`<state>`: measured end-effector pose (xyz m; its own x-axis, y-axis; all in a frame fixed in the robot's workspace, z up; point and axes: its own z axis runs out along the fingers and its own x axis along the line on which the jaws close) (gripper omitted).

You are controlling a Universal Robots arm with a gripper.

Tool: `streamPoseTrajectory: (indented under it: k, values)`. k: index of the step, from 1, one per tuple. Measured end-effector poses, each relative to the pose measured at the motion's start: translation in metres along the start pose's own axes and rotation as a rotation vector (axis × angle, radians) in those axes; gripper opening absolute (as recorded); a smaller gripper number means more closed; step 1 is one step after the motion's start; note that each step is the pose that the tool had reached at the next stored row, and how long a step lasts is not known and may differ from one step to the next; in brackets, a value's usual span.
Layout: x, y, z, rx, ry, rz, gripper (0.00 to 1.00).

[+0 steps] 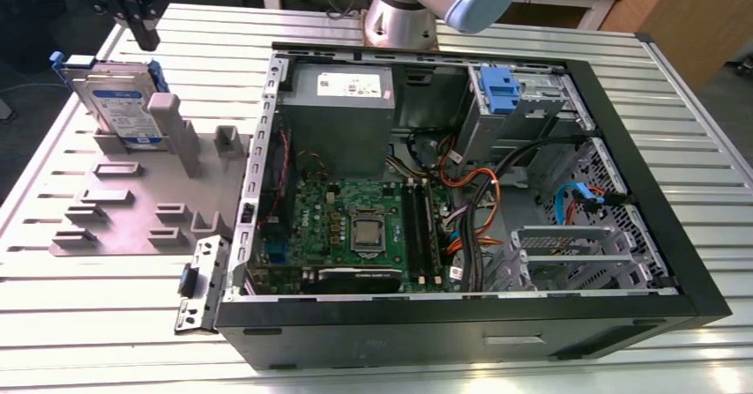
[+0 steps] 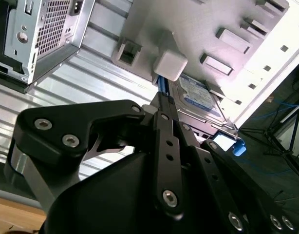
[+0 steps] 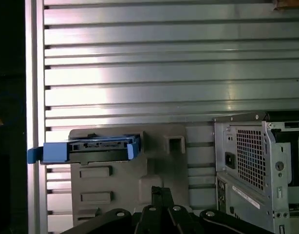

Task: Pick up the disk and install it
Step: 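Reach for the disk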

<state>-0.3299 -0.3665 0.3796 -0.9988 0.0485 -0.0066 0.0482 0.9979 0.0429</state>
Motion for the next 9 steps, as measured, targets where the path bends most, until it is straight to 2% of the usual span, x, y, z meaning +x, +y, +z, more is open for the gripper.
streamPoseTrajectory:
  k: [5,9]
  values:
    - [0.0125,0.008,0.0012,0.0,0.0001,-0.001,0.11]
    - [0.0258,0.0104,0.0027,0.0,0.0013,-0.001,0.11]
